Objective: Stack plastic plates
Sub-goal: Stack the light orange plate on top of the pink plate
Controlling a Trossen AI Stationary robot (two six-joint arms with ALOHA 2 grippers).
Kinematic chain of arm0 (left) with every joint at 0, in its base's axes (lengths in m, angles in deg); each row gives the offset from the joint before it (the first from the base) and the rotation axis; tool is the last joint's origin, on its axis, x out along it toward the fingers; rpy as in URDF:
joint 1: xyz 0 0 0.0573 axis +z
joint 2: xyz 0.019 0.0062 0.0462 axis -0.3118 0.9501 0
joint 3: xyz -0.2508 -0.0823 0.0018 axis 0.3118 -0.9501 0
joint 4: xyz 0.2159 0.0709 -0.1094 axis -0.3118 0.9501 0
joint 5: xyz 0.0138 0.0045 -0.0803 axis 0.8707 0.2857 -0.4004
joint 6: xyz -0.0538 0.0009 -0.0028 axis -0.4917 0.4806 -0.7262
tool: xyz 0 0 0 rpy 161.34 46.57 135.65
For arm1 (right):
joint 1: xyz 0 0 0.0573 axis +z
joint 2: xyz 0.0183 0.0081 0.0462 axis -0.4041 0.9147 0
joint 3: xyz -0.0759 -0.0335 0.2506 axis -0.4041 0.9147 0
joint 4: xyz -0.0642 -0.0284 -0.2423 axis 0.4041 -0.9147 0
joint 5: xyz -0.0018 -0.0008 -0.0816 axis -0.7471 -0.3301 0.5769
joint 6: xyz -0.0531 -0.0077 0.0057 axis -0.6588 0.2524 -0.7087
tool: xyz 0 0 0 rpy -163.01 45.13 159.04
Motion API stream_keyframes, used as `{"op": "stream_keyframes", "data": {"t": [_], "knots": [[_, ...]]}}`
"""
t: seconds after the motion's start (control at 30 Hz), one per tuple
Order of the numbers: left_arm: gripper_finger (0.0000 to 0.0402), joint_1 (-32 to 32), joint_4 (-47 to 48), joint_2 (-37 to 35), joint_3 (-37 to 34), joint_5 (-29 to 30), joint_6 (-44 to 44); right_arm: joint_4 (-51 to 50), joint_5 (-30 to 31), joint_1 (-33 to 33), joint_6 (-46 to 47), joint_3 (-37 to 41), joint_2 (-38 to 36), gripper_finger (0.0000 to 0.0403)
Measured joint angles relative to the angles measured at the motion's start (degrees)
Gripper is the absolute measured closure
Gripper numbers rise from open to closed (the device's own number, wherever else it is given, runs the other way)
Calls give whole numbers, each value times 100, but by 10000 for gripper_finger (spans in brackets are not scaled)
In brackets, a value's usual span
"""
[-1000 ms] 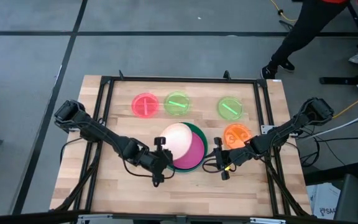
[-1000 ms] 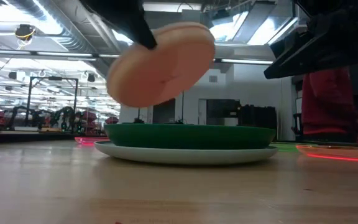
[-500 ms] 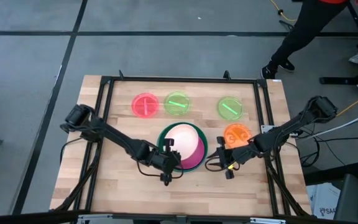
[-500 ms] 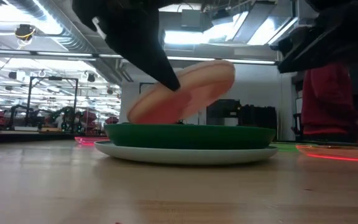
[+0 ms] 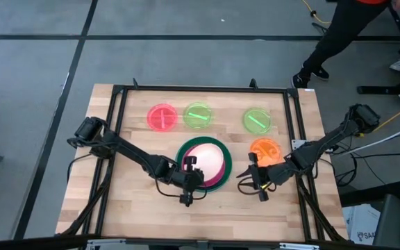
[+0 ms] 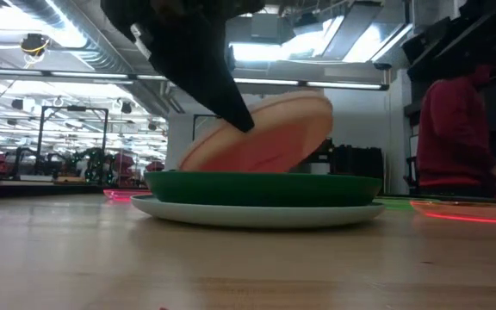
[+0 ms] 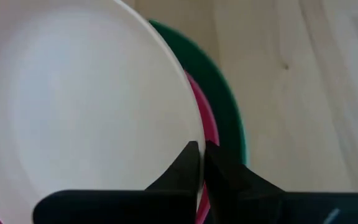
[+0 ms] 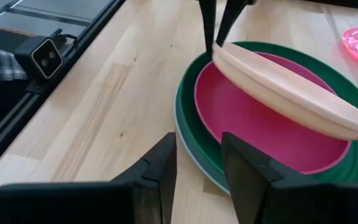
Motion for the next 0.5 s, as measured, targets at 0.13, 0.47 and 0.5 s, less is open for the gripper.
{"op": "stream_keyframes", "data": {"t": [0.13, 0.47, 0.5], "knots": [[388, 0, 65, 35, 0, 1, -15, -1, 3, -14, -1, 0, 0, 285], [362, 76, 219, 46, 0, -64, -246, 7, 7, -14, -4, 0, 0, 285], [357, 90, 239, 46, 0, -64, -314, 7, 9, -14, -4, 0, 0, 285]]}}
